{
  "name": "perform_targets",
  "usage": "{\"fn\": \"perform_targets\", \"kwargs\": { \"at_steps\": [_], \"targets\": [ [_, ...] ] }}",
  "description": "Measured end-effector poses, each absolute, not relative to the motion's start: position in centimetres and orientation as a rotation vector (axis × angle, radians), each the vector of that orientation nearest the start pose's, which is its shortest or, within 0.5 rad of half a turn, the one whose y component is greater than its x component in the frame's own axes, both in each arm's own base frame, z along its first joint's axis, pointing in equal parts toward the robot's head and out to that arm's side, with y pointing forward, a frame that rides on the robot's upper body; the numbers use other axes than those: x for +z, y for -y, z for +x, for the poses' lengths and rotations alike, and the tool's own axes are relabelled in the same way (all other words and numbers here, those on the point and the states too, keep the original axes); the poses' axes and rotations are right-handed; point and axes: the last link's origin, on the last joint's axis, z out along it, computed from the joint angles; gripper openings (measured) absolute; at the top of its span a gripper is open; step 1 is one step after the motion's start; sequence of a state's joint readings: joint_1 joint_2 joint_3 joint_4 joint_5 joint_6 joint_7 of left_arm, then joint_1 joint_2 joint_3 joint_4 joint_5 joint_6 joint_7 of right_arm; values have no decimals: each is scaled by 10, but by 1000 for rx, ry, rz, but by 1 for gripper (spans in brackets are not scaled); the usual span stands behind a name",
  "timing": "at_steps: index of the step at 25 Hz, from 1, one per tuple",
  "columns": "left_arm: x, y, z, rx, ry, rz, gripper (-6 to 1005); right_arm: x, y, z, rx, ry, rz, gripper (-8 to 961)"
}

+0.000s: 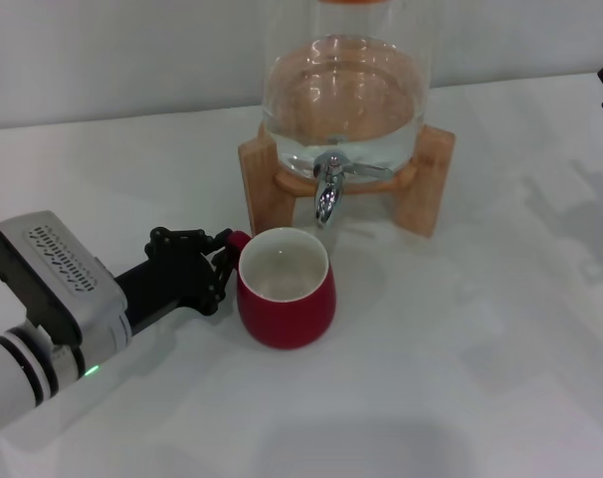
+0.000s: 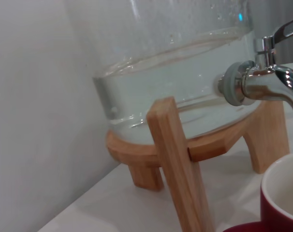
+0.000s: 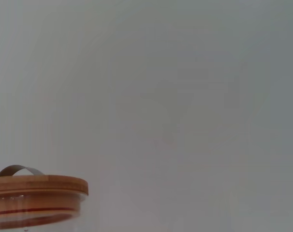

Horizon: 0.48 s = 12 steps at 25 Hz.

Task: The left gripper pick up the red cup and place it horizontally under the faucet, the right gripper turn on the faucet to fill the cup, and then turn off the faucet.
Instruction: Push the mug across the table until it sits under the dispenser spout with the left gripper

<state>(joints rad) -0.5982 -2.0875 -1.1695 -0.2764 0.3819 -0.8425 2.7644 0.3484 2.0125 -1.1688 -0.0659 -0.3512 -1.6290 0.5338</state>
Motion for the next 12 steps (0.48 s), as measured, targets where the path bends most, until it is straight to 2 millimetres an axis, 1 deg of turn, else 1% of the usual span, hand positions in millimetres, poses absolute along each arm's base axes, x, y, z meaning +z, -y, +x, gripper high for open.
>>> {"fn": "perform_targets", "kwargs": {
  "at_steps": [12],
  "targets": [
    [-110,-351,-247,-450,104,-2442,93,60,-287,332,1110,-393,-1529,793]
  ]
}}
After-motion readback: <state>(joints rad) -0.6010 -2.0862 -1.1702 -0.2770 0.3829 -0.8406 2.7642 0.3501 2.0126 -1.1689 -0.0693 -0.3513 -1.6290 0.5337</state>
